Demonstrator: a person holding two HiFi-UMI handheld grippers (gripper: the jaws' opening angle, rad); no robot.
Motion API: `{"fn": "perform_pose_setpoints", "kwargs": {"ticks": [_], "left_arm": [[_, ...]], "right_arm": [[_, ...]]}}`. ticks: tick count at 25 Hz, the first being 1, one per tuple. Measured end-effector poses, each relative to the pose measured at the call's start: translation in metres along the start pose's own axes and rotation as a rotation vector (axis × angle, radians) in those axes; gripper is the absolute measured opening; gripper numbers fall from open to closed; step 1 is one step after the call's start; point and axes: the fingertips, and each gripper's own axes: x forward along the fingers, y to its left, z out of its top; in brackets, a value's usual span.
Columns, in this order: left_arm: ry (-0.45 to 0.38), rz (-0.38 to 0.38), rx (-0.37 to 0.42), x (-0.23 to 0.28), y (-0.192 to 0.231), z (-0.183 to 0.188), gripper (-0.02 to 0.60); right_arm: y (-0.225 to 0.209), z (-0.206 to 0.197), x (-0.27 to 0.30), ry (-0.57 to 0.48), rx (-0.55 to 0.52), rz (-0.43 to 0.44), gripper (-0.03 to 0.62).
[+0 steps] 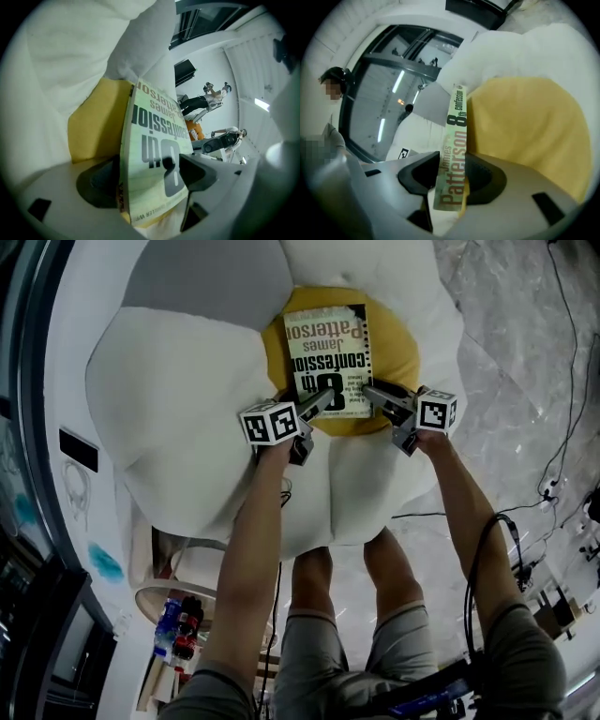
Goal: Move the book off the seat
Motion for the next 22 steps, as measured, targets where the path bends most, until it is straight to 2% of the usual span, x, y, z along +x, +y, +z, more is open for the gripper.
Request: {"fn": "perform_pose_setpoints", "kwargs": {"ticks": [3, 5, 8, 11, 13, 14, 16, 18, 22], "left_arm": [[0.015, 0.019, 0.018, 0.000, -0.004, -0.001, 0.386], [-0.005, 0.005, -0.007, -0.005, -0.009, -0.002, 0.387], [-0.058, -0.066, -0.064, -0.013, -0.019, 0.004, 0.415], [-0.080, -0.126, -0.122, -0.022, -0.022, 0.006, 0.416], [-0.083, -0.206, -0.148, -0.028, -0.041, 0.010, 0.412], [-0.078, -0.254, -0.160, -0.032, -0.053, 0.010, 0.403], [-0.073, -0.299, -0.154, -0.041, -0.068, 0.011, 0.261], [-0.087, -0.318, -0.154, -0.051, -0.080, 0.013, 0.242], [-0.118, -0.380, -0.194, -0.077, -0.112, 0.020, 0.208]], "right_arm": [[0.010, 0.005, -0.007, -0.060, 0.034, 0.012, 0.173], [0.015, 0.005, -0.011, -0.086, 0.071, 0.039, 0.173], [0.026, 0.009, -0.014, -0.123, 0.086, 0.080, 0.172], [0.035, 0.008, -0.016, -0.122, 0.095, 0.106, 0.172], [0.042, 0.009, -0.019, -0.127, 0.114, 0.126, 0.172], [0.046, 0.010, -0.020, -0.131, 0.128, 0.140, 0.172], [0.052, 0.010, -0.024, -0.129, 0.147, 0.149, 0.172], [0.060, 0.010, -0.031, -0.124, 0.153, 0.150, 0.172], [0.103, 0.018, -0.047, -0.134, 0.188, 0.213, 0.172]]}}
